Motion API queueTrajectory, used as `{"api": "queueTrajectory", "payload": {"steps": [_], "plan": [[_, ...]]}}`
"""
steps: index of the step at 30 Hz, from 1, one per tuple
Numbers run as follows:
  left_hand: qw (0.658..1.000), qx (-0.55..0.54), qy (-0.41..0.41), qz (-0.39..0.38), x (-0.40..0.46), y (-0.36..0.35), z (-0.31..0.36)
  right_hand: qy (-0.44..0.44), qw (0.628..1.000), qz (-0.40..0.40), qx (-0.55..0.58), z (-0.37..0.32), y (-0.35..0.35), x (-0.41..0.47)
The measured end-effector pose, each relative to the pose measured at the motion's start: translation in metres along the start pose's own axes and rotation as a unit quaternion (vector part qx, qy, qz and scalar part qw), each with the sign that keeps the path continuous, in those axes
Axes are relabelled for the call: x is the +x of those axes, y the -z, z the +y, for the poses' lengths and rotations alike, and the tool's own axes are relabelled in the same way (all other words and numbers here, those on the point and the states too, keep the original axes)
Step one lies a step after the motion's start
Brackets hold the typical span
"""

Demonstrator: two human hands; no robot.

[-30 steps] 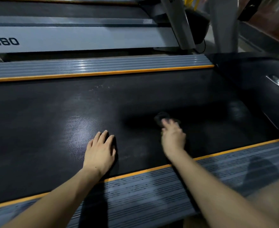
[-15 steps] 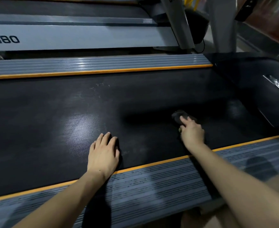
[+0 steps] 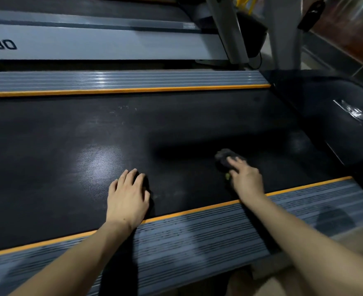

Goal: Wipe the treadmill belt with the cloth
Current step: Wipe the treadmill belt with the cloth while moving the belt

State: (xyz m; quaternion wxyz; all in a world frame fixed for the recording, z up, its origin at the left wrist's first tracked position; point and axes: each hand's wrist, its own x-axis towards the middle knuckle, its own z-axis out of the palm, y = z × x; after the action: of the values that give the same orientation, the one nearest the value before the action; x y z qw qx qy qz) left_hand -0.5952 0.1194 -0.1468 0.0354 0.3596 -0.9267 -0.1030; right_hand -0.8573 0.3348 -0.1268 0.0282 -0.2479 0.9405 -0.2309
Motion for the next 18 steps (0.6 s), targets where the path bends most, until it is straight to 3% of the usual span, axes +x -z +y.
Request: {"api": "queueTrajectory", "payload": {"steps": [4, 7, 11, 15, 18], "plan": [[1.000, -0.011, 0.002, 0.000, 0.001, 0.001, 0.000, -0.054, 0.998, 0.000, -0.042, -0.028, -0.010, -0.011], [1.000, -0.011, 0.009, -0.002, 0.001, 0.001, 0.000, 0.001, 0.999, -0.033, -0.010, -0.085, -0.045, -0.048], [1.000, -0.015, 0.021, -0.001, -0.001, 0.004, -0.003, 0.141, 0.981, -0.117, 0.070, -0.141, -0.078, -0.084], [0.998, -0.036, 0.044, 0.003, -0.006, 0.012, -0.007, 0.190, 0.975, -0.105, 0.049, -0.088, -0.057, -0.061], [1.000, -0.003, 0.028, 0.006, -0.010, 0.018, -0.022, 0.068, 0.996, -0.031, 0.043, -0.042, -0.031, -0.032]]}}
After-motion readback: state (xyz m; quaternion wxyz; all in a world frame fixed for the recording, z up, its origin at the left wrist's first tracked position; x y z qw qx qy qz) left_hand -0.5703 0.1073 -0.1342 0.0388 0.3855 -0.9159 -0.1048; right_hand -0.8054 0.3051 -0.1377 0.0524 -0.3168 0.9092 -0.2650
